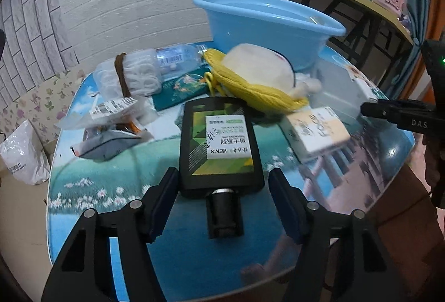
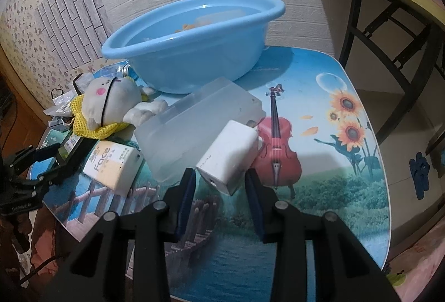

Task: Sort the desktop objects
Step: 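Grasp the black men's skincare box with the left tool while the right tool grasps the white charger, then lift the black box with the left tool while the right tool lifts the white charger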

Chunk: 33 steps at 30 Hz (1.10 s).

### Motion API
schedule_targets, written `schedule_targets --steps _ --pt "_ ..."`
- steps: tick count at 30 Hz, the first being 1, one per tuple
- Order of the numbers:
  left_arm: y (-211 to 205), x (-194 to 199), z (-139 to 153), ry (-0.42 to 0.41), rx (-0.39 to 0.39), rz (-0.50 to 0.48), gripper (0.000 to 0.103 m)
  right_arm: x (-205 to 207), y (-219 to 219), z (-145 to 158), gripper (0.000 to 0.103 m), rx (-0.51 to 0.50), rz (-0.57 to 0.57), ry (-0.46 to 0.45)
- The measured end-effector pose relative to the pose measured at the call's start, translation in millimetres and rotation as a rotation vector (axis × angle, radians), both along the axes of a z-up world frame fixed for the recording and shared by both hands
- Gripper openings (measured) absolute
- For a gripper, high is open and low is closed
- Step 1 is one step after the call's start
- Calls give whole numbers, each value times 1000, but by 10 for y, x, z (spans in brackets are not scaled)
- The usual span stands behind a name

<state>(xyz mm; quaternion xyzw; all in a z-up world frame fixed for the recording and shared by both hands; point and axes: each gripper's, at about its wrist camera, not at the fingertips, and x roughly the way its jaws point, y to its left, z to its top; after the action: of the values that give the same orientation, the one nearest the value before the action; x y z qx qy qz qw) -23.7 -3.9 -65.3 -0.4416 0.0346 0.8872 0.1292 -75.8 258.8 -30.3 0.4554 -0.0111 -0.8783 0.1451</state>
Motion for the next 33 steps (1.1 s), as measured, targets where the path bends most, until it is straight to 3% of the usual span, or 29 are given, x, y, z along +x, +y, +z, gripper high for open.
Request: schedule_targets --steps 3,8,12,19,26,33 --pt "9 -27 -16 -20 -4 29 67 9 0 3 36 1 0 3" --pt "17 -121 -80 -61 -36 111 80 4 70 3 36 -1 -21 -1" --pt "20 -206 -83 -68 -34 132 83 4 121 4 37 -1 -34 -1" --pt "80 -341 -129 -80 -53 165 100 -64 44 -16 37 16 -42 -3" --pt "108 -383 -161 -40 -48 174 103 -159 -67 -51 41 61 -79 -26" --pt "110 -347 -185 34 -39 186 103 -166 0 -50 42 30 -129 -35"
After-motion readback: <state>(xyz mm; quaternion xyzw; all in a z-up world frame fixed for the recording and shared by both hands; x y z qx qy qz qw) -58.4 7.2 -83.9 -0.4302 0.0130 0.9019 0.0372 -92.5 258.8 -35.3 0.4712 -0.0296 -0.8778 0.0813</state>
